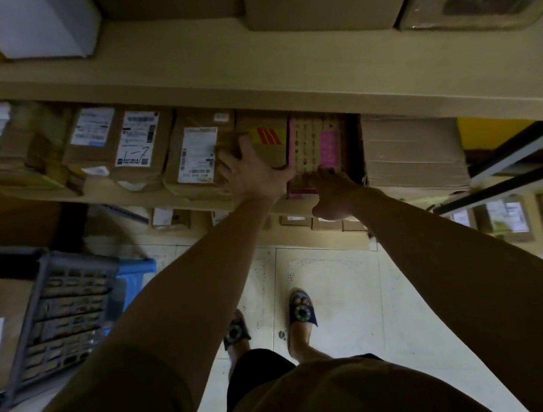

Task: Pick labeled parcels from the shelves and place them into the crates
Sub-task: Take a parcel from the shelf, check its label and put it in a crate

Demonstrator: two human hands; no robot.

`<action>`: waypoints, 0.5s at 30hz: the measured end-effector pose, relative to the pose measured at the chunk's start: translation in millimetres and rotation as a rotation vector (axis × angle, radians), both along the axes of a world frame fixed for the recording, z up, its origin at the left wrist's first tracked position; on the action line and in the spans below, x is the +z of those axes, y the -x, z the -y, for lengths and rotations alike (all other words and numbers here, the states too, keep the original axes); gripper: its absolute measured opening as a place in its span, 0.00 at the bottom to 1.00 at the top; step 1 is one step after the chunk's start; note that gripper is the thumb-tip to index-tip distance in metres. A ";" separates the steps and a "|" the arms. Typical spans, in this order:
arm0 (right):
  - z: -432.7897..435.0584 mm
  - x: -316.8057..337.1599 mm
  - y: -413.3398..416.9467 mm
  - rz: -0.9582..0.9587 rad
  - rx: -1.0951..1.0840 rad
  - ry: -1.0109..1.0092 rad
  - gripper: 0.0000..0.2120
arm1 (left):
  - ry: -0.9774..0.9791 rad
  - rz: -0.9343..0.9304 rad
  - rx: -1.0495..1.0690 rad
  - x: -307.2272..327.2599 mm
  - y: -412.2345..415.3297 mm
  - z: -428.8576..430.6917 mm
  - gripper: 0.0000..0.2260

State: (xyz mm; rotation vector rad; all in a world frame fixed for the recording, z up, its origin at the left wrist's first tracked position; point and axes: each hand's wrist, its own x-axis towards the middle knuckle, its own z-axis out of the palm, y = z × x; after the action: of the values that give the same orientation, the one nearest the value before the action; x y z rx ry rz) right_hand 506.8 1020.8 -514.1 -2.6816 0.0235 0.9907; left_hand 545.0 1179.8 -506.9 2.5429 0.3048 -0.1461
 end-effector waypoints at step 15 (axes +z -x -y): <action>-42.0 74.3 55.6 0.019 -1.047 -1.134 0.20 | 0.370 0.420 0.011 49.5 136.1 -61.9 0.39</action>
State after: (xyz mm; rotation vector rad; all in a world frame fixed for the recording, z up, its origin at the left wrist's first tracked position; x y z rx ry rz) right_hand 451.2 1062.8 -439.9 -1.3004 0.5885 0.3847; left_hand 408.9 1241.7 -457.5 2.1368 0.1115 0.3071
